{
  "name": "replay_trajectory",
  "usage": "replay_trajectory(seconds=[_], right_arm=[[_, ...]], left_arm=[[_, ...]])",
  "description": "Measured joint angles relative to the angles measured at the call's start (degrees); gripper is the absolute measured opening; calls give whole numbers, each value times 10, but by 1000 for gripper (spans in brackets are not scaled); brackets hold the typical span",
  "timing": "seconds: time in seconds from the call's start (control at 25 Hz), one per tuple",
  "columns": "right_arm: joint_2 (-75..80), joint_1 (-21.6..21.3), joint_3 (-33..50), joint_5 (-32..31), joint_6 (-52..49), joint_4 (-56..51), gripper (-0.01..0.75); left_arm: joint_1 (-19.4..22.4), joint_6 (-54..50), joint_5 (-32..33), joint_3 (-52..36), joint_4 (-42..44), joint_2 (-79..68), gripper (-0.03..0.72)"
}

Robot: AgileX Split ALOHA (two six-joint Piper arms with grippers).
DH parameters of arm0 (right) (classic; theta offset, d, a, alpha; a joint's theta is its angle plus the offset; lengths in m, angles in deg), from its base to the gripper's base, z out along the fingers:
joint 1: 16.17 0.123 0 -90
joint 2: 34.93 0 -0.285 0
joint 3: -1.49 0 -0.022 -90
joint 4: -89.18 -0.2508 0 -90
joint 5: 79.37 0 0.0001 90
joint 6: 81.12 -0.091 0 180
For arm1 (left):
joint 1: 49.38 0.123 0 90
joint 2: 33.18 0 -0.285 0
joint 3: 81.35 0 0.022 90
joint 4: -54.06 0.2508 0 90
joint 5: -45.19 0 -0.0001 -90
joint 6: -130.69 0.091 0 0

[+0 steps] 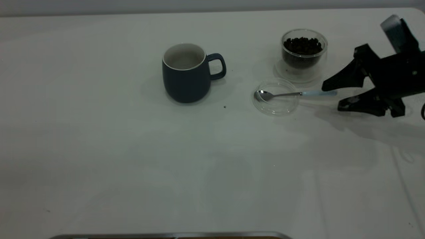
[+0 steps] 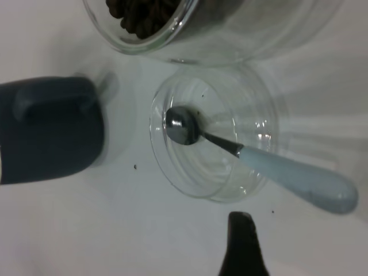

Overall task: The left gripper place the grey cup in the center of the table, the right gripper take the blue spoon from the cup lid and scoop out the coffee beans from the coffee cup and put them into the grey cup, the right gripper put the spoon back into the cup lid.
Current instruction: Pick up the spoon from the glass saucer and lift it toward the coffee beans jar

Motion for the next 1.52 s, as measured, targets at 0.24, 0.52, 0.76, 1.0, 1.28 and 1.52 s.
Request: replay_trajectory(seconds=[0.24, 0.52, 0.76, 1.0, 1.28, 1.52], right_arm=[[46, 0, -48, -37, 11, 13, 588], [77, 0, -81, -77, 23, 31, 587], [77, 0, -83, -91, 52, 17, 535], [77, 0, -83, -111, 56, 15, 461], [77, 0, -83, -132, 56, 15, 360], [77, 0, -83, -133, 56, 15, 226]], left_arm=[[0, 0, 0, 0, 0, 0, 592], [0, 0, 0, 0, 0, 0, 592], [0, 0, 0, 0, 0, 0, 592], [0, 0, 0, 0, 0, 0, 592], [0, 1, 0, 0, 0, 0, 592], [0, 1, 0, 0, 0, 0, 592]])
